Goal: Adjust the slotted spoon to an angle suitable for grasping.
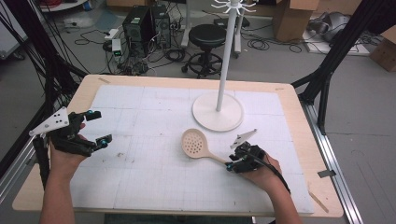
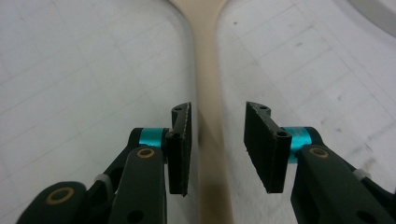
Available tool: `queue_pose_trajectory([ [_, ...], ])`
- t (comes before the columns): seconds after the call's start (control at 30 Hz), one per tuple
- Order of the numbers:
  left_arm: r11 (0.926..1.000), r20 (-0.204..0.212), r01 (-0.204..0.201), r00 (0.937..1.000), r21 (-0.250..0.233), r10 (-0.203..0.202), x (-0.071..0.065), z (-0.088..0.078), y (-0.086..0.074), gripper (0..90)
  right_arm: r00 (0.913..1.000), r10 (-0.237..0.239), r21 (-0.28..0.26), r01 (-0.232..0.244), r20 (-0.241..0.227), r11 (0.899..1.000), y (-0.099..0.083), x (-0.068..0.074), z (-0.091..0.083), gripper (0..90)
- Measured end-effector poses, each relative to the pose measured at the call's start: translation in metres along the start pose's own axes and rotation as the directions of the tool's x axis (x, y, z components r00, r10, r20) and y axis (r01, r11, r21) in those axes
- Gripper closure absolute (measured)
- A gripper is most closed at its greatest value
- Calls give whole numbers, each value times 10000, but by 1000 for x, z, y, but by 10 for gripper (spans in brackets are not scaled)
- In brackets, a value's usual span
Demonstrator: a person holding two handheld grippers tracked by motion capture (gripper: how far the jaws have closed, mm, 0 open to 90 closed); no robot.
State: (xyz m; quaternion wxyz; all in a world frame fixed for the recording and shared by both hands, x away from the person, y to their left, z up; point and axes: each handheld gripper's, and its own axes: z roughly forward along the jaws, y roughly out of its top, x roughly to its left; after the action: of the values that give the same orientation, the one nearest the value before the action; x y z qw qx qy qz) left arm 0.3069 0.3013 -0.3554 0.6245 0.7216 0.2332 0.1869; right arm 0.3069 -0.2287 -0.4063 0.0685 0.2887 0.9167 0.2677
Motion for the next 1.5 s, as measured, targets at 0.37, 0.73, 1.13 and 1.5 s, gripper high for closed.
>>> queue_pose_trajectory([
  [0.37, 10000, 21, 31, 10000, 14, -31, 0, 1, 0, 17, 9979, 540, 117, -545, 361, 9984, -42, -1, -20, 534],
  [0.73, 9999, -39, 94, 9999, -97, -94, 1, -1, 0, 17, 9983, -468, 1130, 426, 351, 9927, -32, 8, -10, 718],
  [1.13, 9999, -68, 31, 10000, -113, -32, 3, -4, 0, 17, 9807, -1931, 747, 1950, -308, 9780, 12, 22, 16, 718],
  [1.5, 10000, -7, -26, 10000, -64, 26, 2, -2, 1, 17, 9408, -3165, 522, 3245, -1215, 9444, 61, 35, 48, 718],
])
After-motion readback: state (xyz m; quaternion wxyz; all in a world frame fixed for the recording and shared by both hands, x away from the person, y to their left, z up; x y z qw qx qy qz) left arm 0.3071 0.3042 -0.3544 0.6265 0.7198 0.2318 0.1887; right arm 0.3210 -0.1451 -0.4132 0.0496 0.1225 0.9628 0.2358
